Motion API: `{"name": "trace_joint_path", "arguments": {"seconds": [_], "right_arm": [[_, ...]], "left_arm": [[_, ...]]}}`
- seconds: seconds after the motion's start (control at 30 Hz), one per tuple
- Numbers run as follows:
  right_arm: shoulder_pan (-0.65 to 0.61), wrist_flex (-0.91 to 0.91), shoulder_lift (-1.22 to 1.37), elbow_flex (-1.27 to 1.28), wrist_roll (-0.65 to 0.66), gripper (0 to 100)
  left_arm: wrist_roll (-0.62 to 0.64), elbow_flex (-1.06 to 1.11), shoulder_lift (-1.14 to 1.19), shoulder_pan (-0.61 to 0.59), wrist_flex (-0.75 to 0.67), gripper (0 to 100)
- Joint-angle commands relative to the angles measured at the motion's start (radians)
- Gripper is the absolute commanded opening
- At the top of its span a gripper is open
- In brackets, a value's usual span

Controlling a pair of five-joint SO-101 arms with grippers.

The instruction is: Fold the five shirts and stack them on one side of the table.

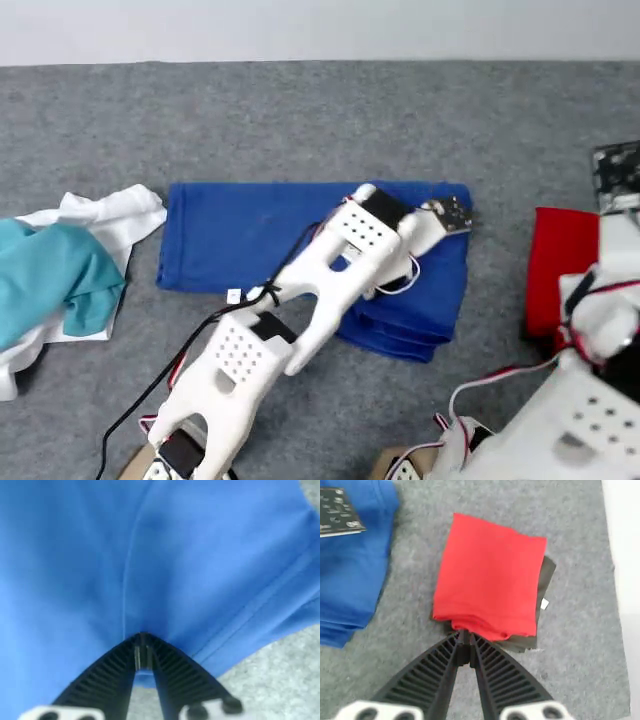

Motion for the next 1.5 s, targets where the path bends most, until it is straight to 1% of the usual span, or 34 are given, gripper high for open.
{"name": "trace_joint_path", "arguments": {"seconds": [0.0,0.17,0.27,0.43,0.67,0.77,0.9,1.07,1.2,1.33,1.47], "right_arm": [[0.012,0.035,-0.042,0.017,-0.006,0.9],[0.012,0.035,-0.044,0.018,-0.006,0.9],[0.012,0.035,-0.044,0.018,-0.006,0.9],[0.012,0.035,-0.044,0.020,-0.006,0.9],[0.012,0.035,-0.044,0.020,-0.006,0.9],[0.012,0.035,-0.044,0.020,-0.006,0.9],[0.012,0.035,-0.044,0.020,-0.006,0.9],[0.012,0.036,-0.044,0.021,-0.006,0.9],[0.012,0.036,-0.044,0.021,-0.006,0.9],[0.012,0.036,-0.044,0.021,-0.006,0.9],[0.012,0.035,-0.044,0.032,-0.006,0.9]], "left_arm": [[-0.012,-0.022,0.012,0.012,0.054,1],[-0.038,0.068,0.017,-0.002,0.054,1],[-0.040,0.065,0.002,-0.003,0.054,1],[-0.040,0.039,-0.127,-0.005,0.052,1],[-0.038,0.085,-0.270,0.006,0.054,1],[-0.038,0.128,-0.296,0.032,0.054,1],[-0.044,0.174,-0.285,0.097,0.052,1],[-0.058,0.173,-0.267,0.166,0.052,10],[-0.068,0.176,-0.261,0.206,0.054,14],[-0.103,0.220,-0.245,0.232,0.054,15],[-0.110,0.225,-0.190,0.230,0.051,15]]}}
